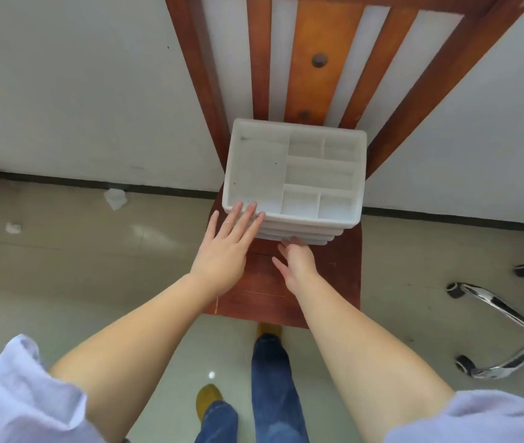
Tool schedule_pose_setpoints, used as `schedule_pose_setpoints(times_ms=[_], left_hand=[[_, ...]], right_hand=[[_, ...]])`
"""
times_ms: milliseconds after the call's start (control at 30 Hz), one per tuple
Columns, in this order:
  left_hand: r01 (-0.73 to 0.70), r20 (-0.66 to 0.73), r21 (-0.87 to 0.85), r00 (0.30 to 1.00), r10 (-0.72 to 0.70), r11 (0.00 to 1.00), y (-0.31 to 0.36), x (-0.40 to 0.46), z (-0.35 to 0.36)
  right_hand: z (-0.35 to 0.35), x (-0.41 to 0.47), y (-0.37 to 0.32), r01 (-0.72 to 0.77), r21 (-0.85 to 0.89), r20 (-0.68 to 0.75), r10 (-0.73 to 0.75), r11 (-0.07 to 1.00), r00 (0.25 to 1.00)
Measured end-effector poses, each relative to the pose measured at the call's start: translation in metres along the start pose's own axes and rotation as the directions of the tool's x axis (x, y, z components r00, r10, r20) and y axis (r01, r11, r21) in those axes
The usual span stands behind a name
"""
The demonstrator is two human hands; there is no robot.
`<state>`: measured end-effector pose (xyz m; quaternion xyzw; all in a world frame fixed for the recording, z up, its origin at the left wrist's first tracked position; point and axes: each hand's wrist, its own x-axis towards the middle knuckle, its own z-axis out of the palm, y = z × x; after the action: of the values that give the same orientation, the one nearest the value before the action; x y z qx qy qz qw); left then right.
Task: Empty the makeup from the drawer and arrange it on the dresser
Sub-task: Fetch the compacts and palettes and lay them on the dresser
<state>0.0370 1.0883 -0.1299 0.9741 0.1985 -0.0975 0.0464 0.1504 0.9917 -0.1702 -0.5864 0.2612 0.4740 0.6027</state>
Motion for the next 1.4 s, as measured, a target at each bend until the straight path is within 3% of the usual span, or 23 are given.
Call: schedule_pose_setpoints(times_ms=[67, 133, 600, 767, 800, 867, 933, 1000, 1067, 1100, 1133, 1200, 1233, 1333, 1400], left_hand=[[-0.023, -0.053, 0.001, 0.998, 0.023, 1.000, -0.002, 0.001, 0.009], [-0.035, -0.077, 0.010, 0.996, 0.035, 0.999, -0.002, 0.001, 0.013], [-0.037, -0.030, 0.027, 0.999, 0.038, 0.999, -0.005, 0.003, 0.013], [-0.047, -0.025, 0.037, 0.999, 0.048, 0.998, -0.005, 0.002, 0.008], [-0.053, -0.034, 0.035, 0.998, 0.054, 0.998, -0.005, 0.001, 0.007], [-0.118, -0.099, 0.042, 0.988, 0.121, 0.992, -0.002, -0.006, 0.008], [-0.269, -0.099, 0.017, 0.958, 0.269, 0.963, 0.002, -0.016, 0.016], [-0.369, 0.035, -0.028, 0.928, 0.370, 0.929, 0.007, -0.024, 0.030], [-0.234, 0.184, -0.130, 0.949, 0.255, 0.964, 0.016, -0.018, 0.045], [-0.132, 0.195, -0.169, 0.967, 0.165, 0.977, 0.020, -0.009, 0.050], [-0.056, 0.190, -0.183, 0.978, 0.092, 0.981, 0.024, 0.001, 0.055], [0.023, 0.215, -0.149, 0.977, 0.010, 0.989, 0.029, 0.021, 0.066], [0.037, 0.248, -0.111, 0.969, -0.009, 0.993, 0.030, 0.029, 0.071], [0.036, 0.286, -0.016, 0.958, -0.030, 0.999, 0.027, 0.041, 0.085], [0.012, 0.254, 0.010, 0.967, -0.014, 1.000, 0.025, 0.044, 0.088]], right_hand=[[0.009, 0.013, -0.005, -0.052, 0.255, -0.006, 0.056, 0.966, 0.998], [0.013, 0.019, -0.006, -0.091, 0.355, -0.015, 0.103, 0.930, 0.995], [-0.020, -0.012, 0.070, -0.135, 0.319, -0.065, 0.163, 0.938, 0.984], [-0.050, -0.032, 0.080, -0.185, 0.232, 0.035, 0.181, 0.955, 0.983], [-0.054, -0.035, 0.076, -0.200, 0.157, 0.063, 0.192, 0.967, 0.979], [-0.059, -0.045, 0.059, -0.212, -0.206, 0.124, 0.240, 0.955, 0.963], [-0.063, -0.052, 0.037, -0.101, -0.578, 0.168, 0.239, 0.810, 0.956], [-0.064, -0.051, 0.015, 0.070, -0.708, 0.207, 0.111, 0.703, 0.972], [-0.061, -0.044, 0.000, 0.251, -0.774, 0.230, -0.111, 0.582, 0.967], [-0.059, -0.036, -0.005, 0.343, -0.841, 0.261, -0.242, 0.418, 0.935], [-0.058, -0.026, -0.008, 0.391, -0.904, 0.323, -0.326, 0.170, 0.888], [-0.056, -0.003, -0.005, 0.371, -0.879, 0.461, -0.333, -0.300, 0.823], [-0.056, 0.009, -0.004, 0.340, -0.836, 0.484, -0.288, -0.431, 0.826], [-0.056, 0.036, -0.003, 0.281, -0.759, 0.491, -0.232, -0.588, 0.840], [-0.057, 0.045, -0.004, 0.271, -0.687, 0.552, -0.240, -0.675, 0.798]])
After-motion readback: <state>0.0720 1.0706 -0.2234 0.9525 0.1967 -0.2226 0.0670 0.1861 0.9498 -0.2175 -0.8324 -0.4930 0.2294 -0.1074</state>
